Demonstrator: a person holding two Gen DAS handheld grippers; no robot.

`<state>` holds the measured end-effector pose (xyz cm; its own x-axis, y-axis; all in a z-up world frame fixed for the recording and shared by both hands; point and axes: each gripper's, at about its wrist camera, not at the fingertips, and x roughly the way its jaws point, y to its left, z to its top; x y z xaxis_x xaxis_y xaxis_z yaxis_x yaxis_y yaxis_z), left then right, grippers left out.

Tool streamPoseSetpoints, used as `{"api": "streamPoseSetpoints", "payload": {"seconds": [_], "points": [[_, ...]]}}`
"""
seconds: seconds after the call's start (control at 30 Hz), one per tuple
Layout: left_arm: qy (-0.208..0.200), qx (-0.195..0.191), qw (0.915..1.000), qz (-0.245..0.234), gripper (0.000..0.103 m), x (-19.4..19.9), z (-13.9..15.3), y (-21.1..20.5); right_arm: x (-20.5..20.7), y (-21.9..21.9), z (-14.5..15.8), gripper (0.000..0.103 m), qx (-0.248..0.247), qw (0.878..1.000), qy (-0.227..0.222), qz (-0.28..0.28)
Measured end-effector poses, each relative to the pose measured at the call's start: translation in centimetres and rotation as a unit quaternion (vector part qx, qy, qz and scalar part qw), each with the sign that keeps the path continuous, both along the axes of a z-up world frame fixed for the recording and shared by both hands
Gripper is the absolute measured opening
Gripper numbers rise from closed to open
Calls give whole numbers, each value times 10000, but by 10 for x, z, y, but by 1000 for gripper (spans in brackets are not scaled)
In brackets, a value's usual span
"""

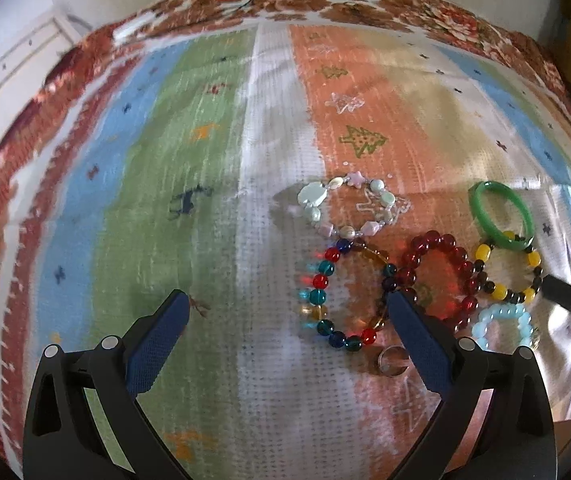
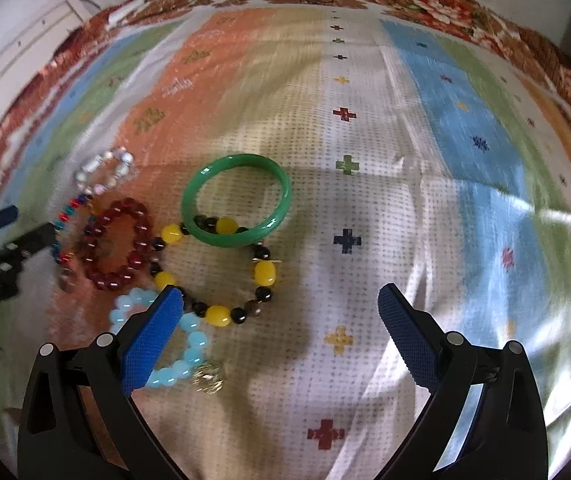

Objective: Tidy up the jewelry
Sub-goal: 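Move both tools forward past the tin toward the bracelets, then grasp the multicolour bead bracelet with left tool while right grasps yellow-black bracelet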

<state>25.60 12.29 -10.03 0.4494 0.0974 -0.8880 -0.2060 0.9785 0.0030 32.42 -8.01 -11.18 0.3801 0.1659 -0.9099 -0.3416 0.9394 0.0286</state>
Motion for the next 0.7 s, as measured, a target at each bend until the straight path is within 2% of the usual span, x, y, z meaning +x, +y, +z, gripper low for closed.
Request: {"api": "streamPoseSetpoints", "payload": {"seconds": [0.2,0.3,0.43,0.6,0.67,0.7], "points": [[140,170,9997,-46,90,3,-7,-5,8,0,-9,99,57,9998,174,-19],[264,163,9995,-61,80,3,-14,-3,12,0,-15,99,58,9997,248,-52],[273,296,9991,-116,79,7,-21,-1,15,4,-19,99,-47,9997,231,-17],[212,219,9995,-130,76,7,-22,0,17,3,-19,84,-176,9997,178,-48],[120,170,9996,-212,60,6,-20,-3,16,3,-18,72,-271,9995,136,-62],[101,168,9995,-265,56,6,-20,-5,16,3,-18,71,-278,9995,131,-26]]}}
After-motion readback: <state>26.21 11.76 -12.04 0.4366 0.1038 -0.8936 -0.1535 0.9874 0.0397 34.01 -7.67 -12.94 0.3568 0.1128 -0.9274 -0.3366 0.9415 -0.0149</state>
